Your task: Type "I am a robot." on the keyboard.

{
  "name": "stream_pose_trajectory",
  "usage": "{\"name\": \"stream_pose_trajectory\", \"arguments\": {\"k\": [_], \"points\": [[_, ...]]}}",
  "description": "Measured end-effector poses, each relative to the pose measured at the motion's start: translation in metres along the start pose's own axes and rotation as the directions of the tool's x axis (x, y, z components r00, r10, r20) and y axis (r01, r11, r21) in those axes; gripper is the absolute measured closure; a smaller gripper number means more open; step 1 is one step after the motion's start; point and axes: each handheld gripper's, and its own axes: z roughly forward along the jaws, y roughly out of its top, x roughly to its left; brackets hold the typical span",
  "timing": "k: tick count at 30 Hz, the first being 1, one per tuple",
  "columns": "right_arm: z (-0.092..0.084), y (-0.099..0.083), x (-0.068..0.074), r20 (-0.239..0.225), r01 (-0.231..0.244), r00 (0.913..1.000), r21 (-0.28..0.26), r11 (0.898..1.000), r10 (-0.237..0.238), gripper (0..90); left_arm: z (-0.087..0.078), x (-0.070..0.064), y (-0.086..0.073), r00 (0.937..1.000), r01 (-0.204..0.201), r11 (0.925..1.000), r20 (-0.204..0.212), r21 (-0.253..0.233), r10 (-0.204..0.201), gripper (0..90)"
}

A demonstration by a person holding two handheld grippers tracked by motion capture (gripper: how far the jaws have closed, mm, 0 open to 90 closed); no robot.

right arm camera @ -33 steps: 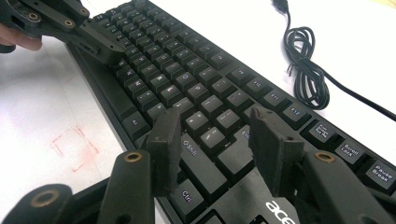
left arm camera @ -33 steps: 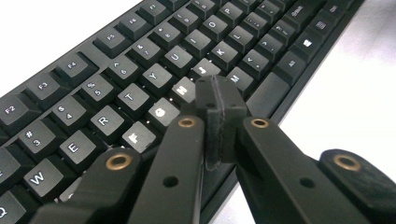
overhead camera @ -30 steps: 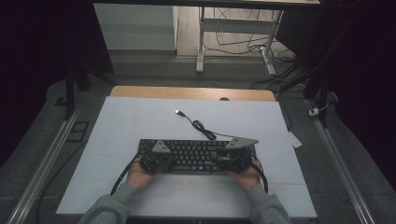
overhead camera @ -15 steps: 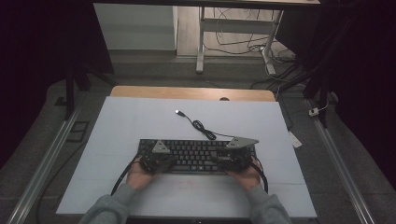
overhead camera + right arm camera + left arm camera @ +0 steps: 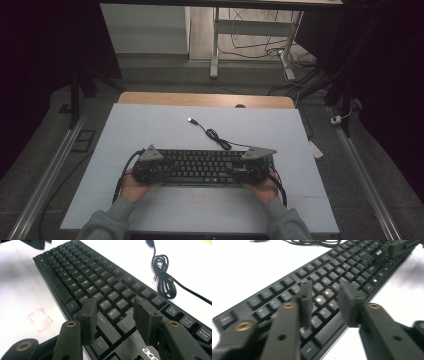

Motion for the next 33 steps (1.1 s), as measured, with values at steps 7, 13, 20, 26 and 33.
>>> {"name": "stream_pose_trajectory", "arguments": {"k": [7,13,20,26,33], "points": [[0.000,0.000,-0.001,-0.010,-0.002,0.9999,-0.004,1.000,0.002,54.3,-0.012,0.011,-0.009,0.9992,0.040,0.9992,-0.004,0.001,-0.040,43.2],[0.001,0.000,0.000,-0.008,0.000,1.0000,-0.005,1.000,0.000,54.3,-0.017,0.018,-0.012,0.9983,0.059,0.9983,-0.005,0.002,-0.059,37.9],[0.004,0.005,0.002,-0.017,0.006,0.9998,-0.015,1.000,-0.006,54.1,-0.017,0.022,-0.014,0.9976,0.069,0.9974,-0.013,0.021,-0.069,32.8],[0.002,0.010,0.002,-0.018,0.010,0.9998,-0.026,1.000,-0.011,54.1,-0.017,0.023,-0.014,0.9976,0.068,0.9973,-0.013,0.027,-0.068,31.6],[0.009,0.022,0.004,-0.044,0.018,0.9988,-0.029,0.999,-0.019,53.2,-0.015,0.024,-0.015,0.9973,0.072,0.9967,-0.017,0.037,-0.071,30.3]]}}
